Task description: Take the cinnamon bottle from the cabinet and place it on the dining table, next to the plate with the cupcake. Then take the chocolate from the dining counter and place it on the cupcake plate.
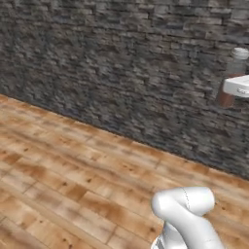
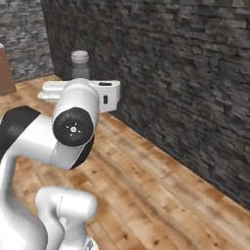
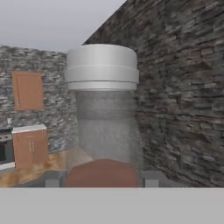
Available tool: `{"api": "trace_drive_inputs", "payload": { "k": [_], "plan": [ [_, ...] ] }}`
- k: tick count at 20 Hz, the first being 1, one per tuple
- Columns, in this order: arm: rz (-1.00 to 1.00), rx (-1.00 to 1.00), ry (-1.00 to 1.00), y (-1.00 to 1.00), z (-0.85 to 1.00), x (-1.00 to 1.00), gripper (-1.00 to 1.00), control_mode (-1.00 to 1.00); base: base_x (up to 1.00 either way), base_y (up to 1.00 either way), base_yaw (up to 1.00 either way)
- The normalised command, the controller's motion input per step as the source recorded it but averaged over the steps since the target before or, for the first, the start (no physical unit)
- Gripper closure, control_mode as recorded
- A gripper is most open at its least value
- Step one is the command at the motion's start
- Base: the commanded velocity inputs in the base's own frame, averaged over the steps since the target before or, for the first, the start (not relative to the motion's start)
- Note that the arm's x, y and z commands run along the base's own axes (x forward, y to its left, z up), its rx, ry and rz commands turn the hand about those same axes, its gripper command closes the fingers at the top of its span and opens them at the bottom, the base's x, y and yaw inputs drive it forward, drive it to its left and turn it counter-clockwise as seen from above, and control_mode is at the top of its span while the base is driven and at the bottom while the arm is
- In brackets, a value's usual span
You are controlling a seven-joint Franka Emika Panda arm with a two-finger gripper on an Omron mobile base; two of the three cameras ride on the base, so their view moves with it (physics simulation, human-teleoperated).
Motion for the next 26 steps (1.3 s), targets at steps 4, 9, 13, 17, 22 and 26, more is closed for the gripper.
{"api": "trace_drive_inputs", "payload": {
  "k": [4,9,13,17,22,26],
  "plan": [
    [0.00,0.00,0.00,0.00,0.00,0.00,1.00,1.00,0.81,-0.06,0.79],
    [0.00,0.00,0.00,0.00,0.00,0.00,1.00,1.00,0.83,-0.06,0.79],
    [0.00,0.00,0.00,0.00,0.00,0.00,1.00,1.00,0.93,-0.12,0.75],
    [0.00,0.00,0.00,0.00,0.00,0.00,1.00,1.00,0.94,-0.20,0.71],
    [0.00,0.00,0.00,0.00,0.00,0.00,1.00,1.00,0.88,-0.53,0.60],
    [0.00,0.00,0.00,0.00,0.00,0.00,1.00,1.00,0.55,-0.95,0.46]
  ]
}}
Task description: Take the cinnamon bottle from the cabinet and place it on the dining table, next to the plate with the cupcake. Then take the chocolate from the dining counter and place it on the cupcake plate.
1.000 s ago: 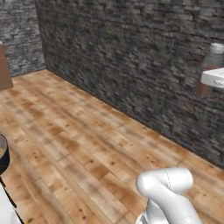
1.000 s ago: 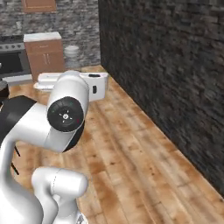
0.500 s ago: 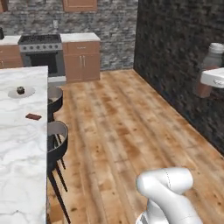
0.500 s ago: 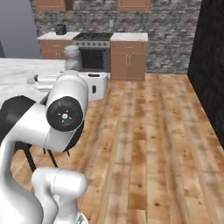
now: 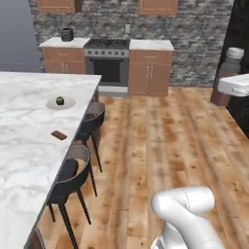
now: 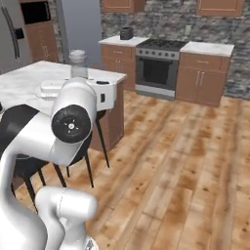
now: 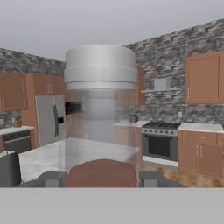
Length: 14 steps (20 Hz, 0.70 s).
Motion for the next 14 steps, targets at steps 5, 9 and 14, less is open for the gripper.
{"api": "trace_drive_inputs", "payload": {
  "k": [5,9,14],
  "plan": [
    [0.00,0.00,0.00,0.00,0.00,0.00,1.00,1.00,0.45,-0.92,0.46],
    [0.00,0.00,0.00,0.00,0.00,0.00,1.00,1.00,0.34,-0.57,0.64],
    [0.00,0.00,0.00,0.00,0.00,0.00,1.00,1.00,0.30,-0.53,0.68]
  ]
}}
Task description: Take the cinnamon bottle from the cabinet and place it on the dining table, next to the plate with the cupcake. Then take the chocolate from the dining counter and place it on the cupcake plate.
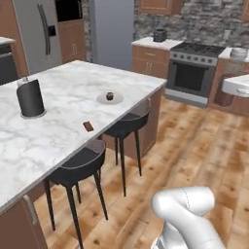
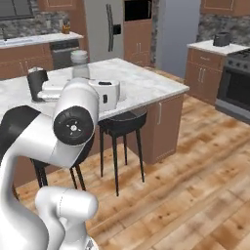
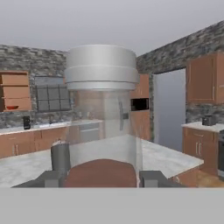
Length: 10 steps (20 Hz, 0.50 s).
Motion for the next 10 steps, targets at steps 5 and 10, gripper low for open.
{"api": "trace_drive_inputs", "payload": {
  "k": [5,10],
  "plan": [
    [0.00,0.00,0.00,0.00,0.00,0.00,1.00,1.00,0.33,-0.74,0.59],
    [0.00,0.00,0.00,0.00,0.00,0.00,1.00,1.00,0.42,-0.79,0.56]
  ]
}}
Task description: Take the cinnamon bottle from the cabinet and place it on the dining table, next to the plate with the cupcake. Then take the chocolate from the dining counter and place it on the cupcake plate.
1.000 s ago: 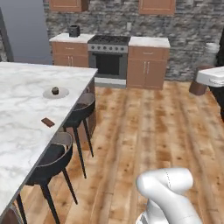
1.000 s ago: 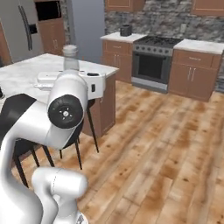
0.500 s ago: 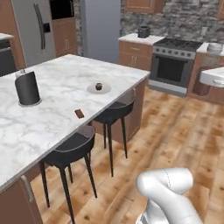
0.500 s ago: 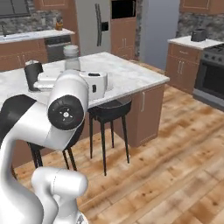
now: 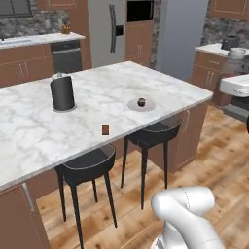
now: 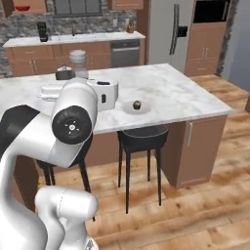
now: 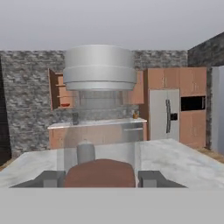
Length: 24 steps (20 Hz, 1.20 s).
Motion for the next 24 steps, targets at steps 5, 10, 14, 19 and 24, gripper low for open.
{"api": "trace_drive_inputs", "payload": {
  "k": [5,10,14,19,24],
  "plan": [
    [0.00,0.00,0.00,0.00,0.00,0.00,1.00,1.00,0.52,-0.73,0.56],
    [0.00,0.00,0.00,0.00,0.00,0.00,1.00,1.00,0.70,-0.41,0.51],
    [0.00,0.00,0.00,0.00,0.00,0.00,1.00,1.00,0.67,-0.37,0.34],
    [0.00,0.00,0.00,0.00,0.00,0.00,1.00,1.00,0.52,-0.46,0.05],
    [0.00,0.00,0.00,0.00,0.00,0.00,1.00,1.00,0.53,-0.12,-0.01]
  ]
}}
